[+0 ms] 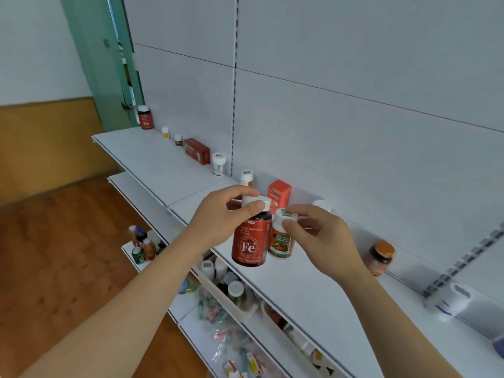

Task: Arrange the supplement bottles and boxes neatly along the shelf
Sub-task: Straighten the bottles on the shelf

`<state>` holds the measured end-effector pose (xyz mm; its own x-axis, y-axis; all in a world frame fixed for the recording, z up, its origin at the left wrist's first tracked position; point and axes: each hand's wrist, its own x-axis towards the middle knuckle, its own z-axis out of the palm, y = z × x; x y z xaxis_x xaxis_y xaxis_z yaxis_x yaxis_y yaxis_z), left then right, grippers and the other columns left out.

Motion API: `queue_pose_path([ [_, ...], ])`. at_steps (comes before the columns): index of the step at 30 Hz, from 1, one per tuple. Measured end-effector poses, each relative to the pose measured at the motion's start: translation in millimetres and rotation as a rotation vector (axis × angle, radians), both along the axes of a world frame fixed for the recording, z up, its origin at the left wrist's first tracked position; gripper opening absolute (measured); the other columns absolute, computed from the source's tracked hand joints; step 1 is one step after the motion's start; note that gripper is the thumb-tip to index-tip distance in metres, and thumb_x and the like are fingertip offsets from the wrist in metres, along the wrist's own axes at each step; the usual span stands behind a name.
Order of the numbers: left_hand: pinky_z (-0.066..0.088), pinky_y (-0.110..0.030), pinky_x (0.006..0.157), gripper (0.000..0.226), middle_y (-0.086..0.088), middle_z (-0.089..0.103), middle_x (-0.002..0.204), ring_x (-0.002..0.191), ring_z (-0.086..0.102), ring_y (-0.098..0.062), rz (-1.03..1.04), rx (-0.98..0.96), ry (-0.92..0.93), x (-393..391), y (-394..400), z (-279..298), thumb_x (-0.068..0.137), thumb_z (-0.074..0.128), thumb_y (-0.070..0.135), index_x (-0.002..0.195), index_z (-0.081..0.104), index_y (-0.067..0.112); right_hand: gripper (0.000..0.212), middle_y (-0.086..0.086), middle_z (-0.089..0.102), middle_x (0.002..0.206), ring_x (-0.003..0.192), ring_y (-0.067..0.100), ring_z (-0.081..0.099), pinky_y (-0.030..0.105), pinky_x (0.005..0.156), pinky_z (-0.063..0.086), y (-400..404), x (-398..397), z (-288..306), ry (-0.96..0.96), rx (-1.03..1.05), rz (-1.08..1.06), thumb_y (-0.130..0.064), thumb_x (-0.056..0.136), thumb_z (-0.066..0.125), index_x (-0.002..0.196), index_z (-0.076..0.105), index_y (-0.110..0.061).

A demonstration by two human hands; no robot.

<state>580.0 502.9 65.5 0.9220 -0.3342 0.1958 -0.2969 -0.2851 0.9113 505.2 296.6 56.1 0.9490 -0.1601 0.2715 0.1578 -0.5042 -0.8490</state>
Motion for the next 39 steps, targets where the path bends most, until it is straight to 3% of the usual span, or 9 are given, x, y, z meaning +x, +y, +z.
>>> queue_pose_path([
  [8, 0.057, -0.029, 0.082, 0.016, 0.021, 0.068, 0.102, 0.089, 0.063, 0.007, -0.072, -0.011, 0.002, 100, 78, -4, 0.084, 0.07, 0.046, 0.099, 0.066, 0.048, 0.022, -0.014, 0.072, 0.099, 0.092, 0.001, 0.067, 0.023, 0.079, 0.054, 85, 85, 0, 0.043, -0.039, -0.075, -0.029, 0.088, 0.07, 0.11, 0.07, -0.035],
  [18, 0.056, -0.029, 0.085, 0.026, 0.021, 0.067, 0.106, 0.095, 0.062, 0.005, -0.185, 0.043, 0.022, 211, 99, -21, 0.084, 0.071, 0.047, 0.109, 0.068, 0.04, 0.025, -0.016, 0.069, 0.099, 0.085, -0.006, 0.064, 0.007, 0.069, 0.048, 118, 172, -10, 0.101, -0.109, -0.217, -0.023, 0.083, 0.077, 0.107, 0.071, -0.029],
  [23, 0.053, -0.023, 0.082, 0.026, 0.023, 0.067, 0.106, 0.098, 0.063, 0.003, -0.26, 0.084, 0.0, 264, 80, -25, 0.081, 0.074, 0.046, 0.106, 0.068, 0.04, 0.029, -0.021, 0.066, 0.103, 0.093, -0.001, 0.059, 0.015, 0.079, 0.046, 87, 220, -27, 0.064, -0.335, -0.308, -0.024, 0.081, 0.074, 0.11, 0.071, -0.03],
  [25, 0.051, -0.019, 0.08, 0.027, 0.023, 0.067, 0.108, 0.098, 0.062, 0.005, -0.279, 0.119, -0.012, 284, 75, -29, 0.081, 0.075, 0.045, 0.106, 0.068, 0.04, 0.028, -0.017, 0.067, 0.105, 0.098, 0.007, 0.053, 0.02, 0.082, 0.04, 73, 238, -34, 0.079, -0.48, -0.344, -0.026, 0.081, 0.073, 0.109, 0.072, -0.029],
  [28, 0.047, -0.012, 0.078, 0.026, 0.021, 0.067, 0.111, 0.097, 0.061, 0.008, -0.296, 0.131, -0.026, 313, 71, -33, 0.081, 0.076, 0.042, 0.105, 0.067, 0.04, 0.027, -0.008, 0.068, 0.106, 0.095, 0.017, 0.058, 0.024, 0.078, 0.04, 60, 262, -44, 0.158, -0.59, -0.327, -0.024, 0.082, 0.071, 0.109, 0.071, -0.025],
  [32, 0.053, -0.024, 0.087, 0.025, 0.02, 0.066, 0.112, 0.1, 0.062, 0.002, -0.34, 0.146, -0.033, 343, 64, -44, 0.08, 0.077, 0.042, 0.102, 0.065, 0.043, 0.026, -0.004, 0.064, 0.113, 0.102, 0.022, 0.059, 0.026, 0.074, 0.035, 60, 286, -51, 0.315, -0.739, -0.346, -0.024, 0.088, 0.062, 0.114, 0.067, -0.023],
  [35, 0.053, -0.03, 0.092, 0.027, 0.022, 0.065, 0.111, 0.102, 0.062, 0.0, -0.389, 0.136, -0.03, 363, 59, -52, 0.079, 0.078, 0.041, 0.103, 0.066, 0.042, 0.028, 0.001, 0.063, 0.116, 0.104, 0.026, 0.059, 0.035, 0.081, 0.047, 60, 308, -60, 0.423, -0.782, -0.371, -0.017, 0.089, 0.053, 0.115, 0.064, -0.021],
  [39, 0.052, -0.028, 0.092, 0.028, 0.025, 0.064, 0.109, 0.104, 0.061, -0.001, -0.459, 0.136, -0.008, 385, 59, -59, 0.079, 0.078, 0.04, 0.105, 0.066, 0.039, 0.027, 0.003, 0.063, 0.11, 0.098, 0.029, 0.06, 0.039, 0.079, 0.05, 62, 326, -74, 0.521, -0.757, -0.449, -0.012, 0.087, 0.051, 0.109, 0.064, -0.02],
])
